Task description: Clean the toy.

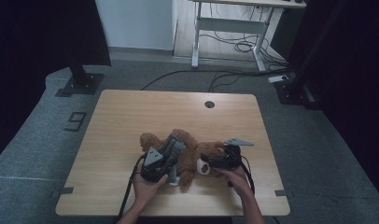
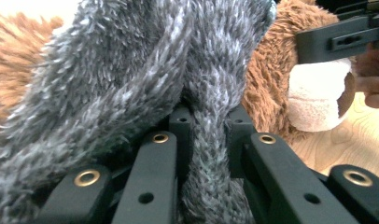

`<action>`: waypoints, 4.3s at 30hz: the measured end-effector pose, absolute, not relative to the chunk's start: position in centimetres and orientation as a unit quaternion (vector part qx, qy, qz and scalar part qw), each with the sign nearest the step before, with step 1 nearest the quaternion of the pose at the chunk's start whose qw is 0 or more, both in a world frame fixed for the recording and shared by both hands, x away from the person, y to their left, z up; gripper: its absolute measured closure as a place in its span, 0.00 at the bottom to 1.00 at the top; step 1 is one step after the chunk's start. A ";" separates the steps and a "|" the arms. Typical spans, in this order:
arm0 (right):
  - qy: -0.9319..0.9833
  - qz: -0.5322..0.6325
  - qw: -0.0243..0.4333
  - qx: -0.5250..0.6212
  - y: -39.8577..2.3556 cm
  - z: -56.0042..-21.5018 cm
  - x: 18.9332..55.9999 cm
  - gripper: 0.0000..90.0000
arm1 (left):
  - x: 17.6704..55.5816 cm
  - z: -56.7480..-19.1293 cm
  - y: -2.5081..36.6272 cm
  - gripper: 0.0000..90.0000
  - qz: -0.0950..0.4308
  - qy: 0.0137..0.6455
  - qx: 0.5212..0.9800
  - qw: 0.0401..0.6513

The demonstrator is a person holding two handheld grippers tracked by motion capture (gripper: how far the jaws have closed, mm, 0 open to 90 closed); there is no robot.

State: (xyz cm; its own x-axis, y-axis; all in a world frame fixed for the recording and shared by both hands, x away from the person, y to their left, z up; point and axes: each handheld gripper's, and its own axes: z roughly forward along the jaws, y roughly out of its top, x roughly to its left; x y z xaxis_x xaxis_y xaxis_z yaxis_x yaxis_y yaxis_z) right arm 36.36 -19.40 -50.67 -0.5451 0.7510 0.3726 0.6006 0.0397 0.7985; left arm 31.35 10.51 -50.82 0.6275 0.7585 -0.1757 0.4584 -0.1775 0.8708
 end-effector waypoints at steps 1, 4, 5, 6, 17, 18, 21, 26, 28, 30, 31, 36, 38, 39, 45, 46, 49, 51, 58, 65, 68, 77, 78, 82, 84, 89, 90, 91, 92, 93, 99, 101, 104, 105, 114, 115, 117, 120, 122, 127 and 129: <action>0.714 0.513 0.071 0.472 -19.6 -50.7 36.2 0.01 | 31.3 -50.8 10.5 0.87 0.151 0.405 0.752 0.498; 0.714 0.514 0.074 0.470 -19.7 -50.8 35.7 0.02 | 31.2 -50.9 10.4 0.87 0.152 0.403 0.754 0.496; 0.715 0.515 0.077 0.467 -19.7 -50.9 35.6 0.02 | 31.2 -50.9 10.4 0.87 0.152 0.403 0.754 0.496; 0.716 0.514 0.076 0.467 -19.7 -51.0 35.6 0.02 | 31.1 -50.9 10.4 0.87 0.151 0.404 0.754 0.496; 0.723 0.509 0.102 0.455 -19.4 -51.7 34.7 0.18 | 31.0 -47.9 9.6 0.86 0.144 0.394 0.757 0.501; 0.724 0.508 0.105 0.454 -19.4 -51.7 34.6 0.18 | 31.1 -47.1 9.0 0.86 0.147 0.387 0.758 0.504; 0.727 0.507 0.117 0.449 -19.1 -51.7 34.4 0.18 | 31.5 -45.0 6.6 0.86 0.151 0.362 0.764 0.512; 0.724 0.507 0.124 0.451 -19.0 -51.7 34.3 0.18 | 33.3 -43.4 0.3 0.86 0.147 0.322 0.794 0.495; 0.724 0.508 0.127 0.449 -19.0 -51.8 34.2 0.19 | 34.3 -43.8 -1.6 0.86 0.137 0.321 0.807 0.476; 0.724 0.508 0.130 0.448 -19.0 -51.8 34.1 0.19 | 35.4 -44.8 -3.2 0.86 0.125 0.329 0.818 0.454; 0.723 0.509 0.131 0.449 -19.0 -51.8 34.1 0.19 | 35.8 -45.4 -3.7 0.86 0.122 0.332 0.823 0.444; 0.719 0.510 0.137 0.452 -19.1 -52.2 34.2 0.20 | 36.1 -46.3 -2.9 0.86 0.122 0.342 0.820 0.442; 0.722 0.506 0.143 0.450 -18.8 -52.1 34.1 0.20 | 36.0 -46.2 -2.1 0.86 0.128 0.346 0.819 0.440; 0.722 0.505 0.146 0.450 -18.7 -52.1 34.1 0.20 | 35.9 -46.3 -1.8 0.86 0.131 0.349 0.818 0.438; 0.715 0.507 0.138 0.461 -19.1 -52.1 34.2 0.21 | 36.0 -47.2 2.3 0.86 0.135 0.372 0.812 0.428; 0.715 0.508 0.138 0.461 -19.1 -52.1 34.2 0.21 | 35.9 -47.2 2.9 0.86 0.130 0.374 0.809 0.435; 0.715 0.508 0.142 0.459 -19.0 -52.1 34.2 0.21 | 35.4 -46.9 4.0 0.86 0.132 0.371 0.806 0.441; 0.713 0.509 0.140 0.460 -19.1 -52.1 34.2 0.21 | 35.1 -46.6 4.8 0.86 0.136 0.373 0.803 0.445; 0.711 0.511 0.139 0.463 -19.1 -52.1 34.2 0.21 | 35.2 -46.0 8.6 0.86 0.144 0.400 0.780 0.458; 0.709 0.512 0.139 0.464 -19.1 -52.1 34.3 0.21 | 35.5 -46.1 12.5 0.86 0.164 0.432 0.766 0.446; 0.709 0.512 0.139 0.464 -19.1 -52.1 34.2 0.21 | 35.7 -46.7 14.0 0.86 0.173 0.450 0.761 0.435; 0.707 0.513 0.140 0.466 -19.1 -52.2 34.3 0.22 | 36.0 -48.3 17.5 0.86 0.163 0.492 0.747 0.417; 0.707 0.513 0.140 0.466 -19.1 -52.2 34.3 0.21 | 35.9 -48.1 17.5 0.86 0.162 0.492 0.746 0.419; 0.706 0.514 0.141 0.467 -19.1 -52.2 34.3 0.21 | 35.3 -46.9 16.5 0.86 0.169 0.473 0.753 0.425; 0.705 0.514 0.140 0.469 -19.0 -52.2 34.3 0.22 | 35.0 -46.2 15.1 0.86 0.174 0.455 0.762 0.426; 0.704 0.514 0.140 0.470 -19.0 -52.3 34.3 0.22 | 34.8 -45.4 11.2 0.86 0.189 0.418 0.785 0.417; 0.704 0.514 0.140 0.470 -19.0 -52.3 34.3 0.22 | 34.9 -45.3 10.1 0.86 0.185 0.411 0.789 0.417; 0.704 0.514 0.139 0.470 -19.0 -52.3 34.3 0.22 | 34.9 -45.3 9.5 0.86 0.183 0.408 0.791 0.418; 0.704 0.514 0.139 0.470 -19.0 -52.3 34.3 0.22 | 35.0 -45.3 8.6 0.86 0.184 0.404 0.793 0.417; 0.705 0.513 0.139 0.471 -19.1 -52.3 34.3 0.22 | 35.0 -45.3 7.8 0.86 0.185 0.400 0.795 0.416; 0.703 0.514 0.139 0.471 -19.1 -52.3 34.4 0.22 | 34.9 -45.7 2.7 0.86 0.151 0.366 0.818 0.418; 0.703 0.514 0.138 0.471 -19.1 -52.4 34.4 0.22 | 34.7 -46.3 1.8 0.86 0.166 0.355 0.827 0.403; 0.702 0.515 0.137 0.472 -19.1 -52.4 34.4 0.22 | 34.9 -46.6 2.3 0.86 0.168 0.358 0.825 0.403; 0.703 0.515 0.137 0.471 -19.1 -52.4 34.4 0.22 | 35.0 -46.6 2.9 0.86 0.161 0.364 0.822 0.407; 0.703 0.517 0.136 0.469 -19.1 -52.3 34.4 0.22 | 36.1 -46.0 8.3 0.86 0.147 0.409 0.792 0.428; 0.703 0.517 0.136 0.469 -19.1 -52.3 34.4 0.22 | 36.1 -46.0 8.9 0.86 0.150 0.414 0.789 0.428; 0.703 0.517 0.136 0.468 -19.1 -52.3 34.4 0.22 | 36.1 -46.1 10.3 0.86 0.158 0.427 0.781 0.427; 0.704 0.517 0.136 0.467 -19.1 -52.3 34.3 0.22 | 36.1 -46.7 12.6 0.86 0.170 0.447 0.773 0.417; 0.703 0.518 0.136 0.468 -19.2 -52.3 34.3 0.22 | 36.1 -47.5 14.2 0.86 0.181 0.463 0.769 0.403; 0.703 0.519 0.135 0.468 -19.2 -52.3 34.4 0.22 | 35.8 -50.2 18.0 0.86 0.166 0.505 0.755 0.385; 0.702 0.519 0.134 0.469 -19.2 -52.3 34.4 0.22 | 35.6 -50.4 19.0 0.86 0.160 0.515 0.750 0.383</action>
State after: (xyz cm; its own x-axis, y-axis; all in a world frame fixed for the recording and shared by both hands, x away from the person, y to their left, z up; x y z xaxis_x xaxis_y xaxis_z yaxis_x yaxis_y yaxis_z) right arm 34.41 -19.21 -52.34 -0.5242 0.7973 0.2993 0.5202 0.0215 0.8538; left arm 35.65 19.04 -50.41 0.4189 0.8949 -0.1537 0.6492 -0.1768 0.7398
